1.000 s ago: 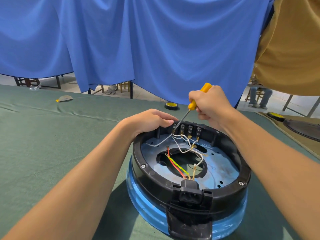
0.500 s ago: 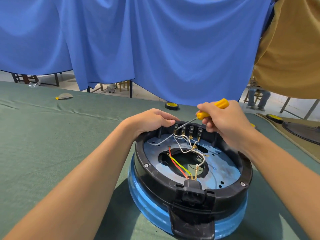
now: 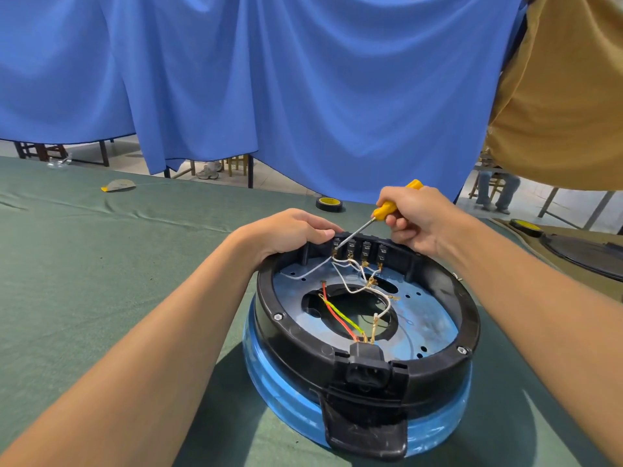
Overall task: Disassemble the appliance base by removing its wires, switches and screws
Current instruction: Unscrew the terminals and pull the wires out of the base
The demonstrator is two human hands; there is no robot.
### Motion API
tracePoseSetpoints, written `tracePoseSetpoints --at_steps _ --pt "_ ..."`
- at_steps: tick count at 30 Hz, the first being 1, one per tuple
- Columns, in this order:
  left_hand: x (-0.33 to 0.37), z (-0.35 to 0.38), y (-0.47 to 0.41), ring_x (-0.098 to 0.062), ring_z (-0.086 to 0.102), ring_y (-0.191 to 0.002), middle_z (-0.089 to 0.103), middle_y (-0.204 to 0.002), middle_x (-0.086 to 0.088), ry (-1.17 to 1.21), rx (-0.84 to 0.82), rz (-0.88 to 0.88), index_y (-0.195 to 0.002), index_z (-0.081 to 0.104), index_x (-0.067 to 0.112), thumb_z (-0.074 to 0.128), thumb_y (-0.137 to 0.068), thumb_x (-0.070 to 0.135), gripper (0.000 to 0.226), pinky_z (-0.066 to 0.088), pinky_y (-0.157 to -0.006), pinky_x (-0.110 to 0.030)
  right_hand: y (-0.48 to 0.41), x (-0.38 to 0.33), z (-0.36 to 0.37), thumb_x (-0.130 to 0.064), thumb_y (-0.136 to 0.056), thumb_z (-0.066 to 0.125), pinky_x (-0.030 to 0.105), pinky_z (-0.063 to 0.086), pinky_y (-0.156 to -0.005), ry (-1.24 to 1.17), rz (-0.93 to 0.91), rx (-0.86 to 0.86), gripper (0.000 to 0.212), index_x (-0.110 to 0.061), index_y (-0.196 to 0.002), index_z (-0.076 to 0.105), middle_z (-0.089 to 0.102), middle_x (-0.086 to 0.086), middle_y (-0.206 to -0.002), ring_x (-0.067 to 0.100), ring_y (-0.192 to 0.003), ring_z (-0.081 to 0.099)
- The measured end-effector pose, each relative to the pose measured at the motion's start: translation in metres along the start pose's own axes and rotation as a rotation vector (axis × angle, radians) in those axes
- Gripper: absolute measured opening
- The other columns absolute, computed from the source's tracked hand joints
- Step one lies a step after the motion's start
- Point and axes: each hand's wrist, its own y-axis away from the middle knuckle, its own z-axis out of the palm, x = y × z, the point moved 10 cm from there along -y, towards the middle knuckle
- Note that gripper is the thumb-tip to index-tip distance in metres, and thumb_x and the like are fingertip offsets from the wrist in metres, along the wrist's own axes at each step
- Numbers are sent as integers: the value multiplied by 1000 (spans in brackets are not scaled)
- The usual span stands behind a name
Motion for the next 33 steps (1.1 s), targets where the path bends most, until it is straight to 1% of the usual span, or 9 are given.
tracePoseSetpoints --at_steps 7,11,13,15,19,23,26,30,33 --pt "2 0 2 -22 57 -116 64 -124 -2 -13 -1 -4 -125 65 23 47 -101 20 30 39 -109 -43 -11 1 7 -3 -81 50 13 18 -35 10 25 61 22 -11 -63 42 43 7 -56 8 -34 26" --pt "3 -2 2 -17 58 -113 65 -121 3 -36 11 18 -121 66 26 48 -100 23 28 39 -108 -39 1 -4 -2 -10 -86 60 16 21 -37 -64 -76 1 18 -7 -71 51 52 10 -59 8 -35 31" --pt "6 -4 2 -13 56 -113 65 -118 8 -74 28 41 -115 68 30 48 -100 24 25 37 -108 -36 13 -5 -19 -15 -88 64 17 24 -37 -78 -159 15 25 -3 -68 57 59 9 -60 8 -36 35" --pt "11 -3 2 -10 55 -112 63 -115 11 -147 26 57 -112 66 34 48 -100 24 24 35 -104 -30 29 -3 -42 -19 -88 65 16 28 -36 -57 -255 98 32 1 -64 63 61 4 -54 7 -37 40" --pt "28 -3 -1 -17 57 -110 64 -121 3 -467 71 82 -123 63 24 50 -99 29 28 41 -96 -31 54 5 -69 -18 -89 65 14 32 -37 -94 -398 241 35 0 -60 66 59 0 -49 6 -39 43" --pt "66 -10 8 -14 54 -92 56 -92 11 -603 251 226 -94 63 25 69 -87 30 10 40 -76 -25 61 10 -74 -14 -90 64 13 36 -40 -175 -437 302 31 1 -63 67 61 -4 -48 4 -40 46" --pt "82 -1 15 -8 54 -75 57 -77 11 -646 234 278 -74 64 25 77 -79 25 14 40 -61 -22 62 14 -76 -15 -89 63 14 39 -42 -186 -438 324 30 -1 -63 68 61 -5 -49 4 -42 47" --pt "69 25 15 -7 57 -73 60 -68 16 -771 79 204 -76 73 26 76 -80 30 7 50 -67 -28 61 16 -78 -15 -88 62 14 43 -45 -162 -439 352 28 1 -66 68 61 -6 -49 3 -45 50" --pt "66 27 16 -13 60 -79 64 -73 14 -822 89 188 -82 75 27 75 -80 35 8 53 -70 -34 61 17 -77 -15 -87 63 15 43 -45 -176 -437 349 27 2 -66 68 61 -5 -49 4 -45 50"
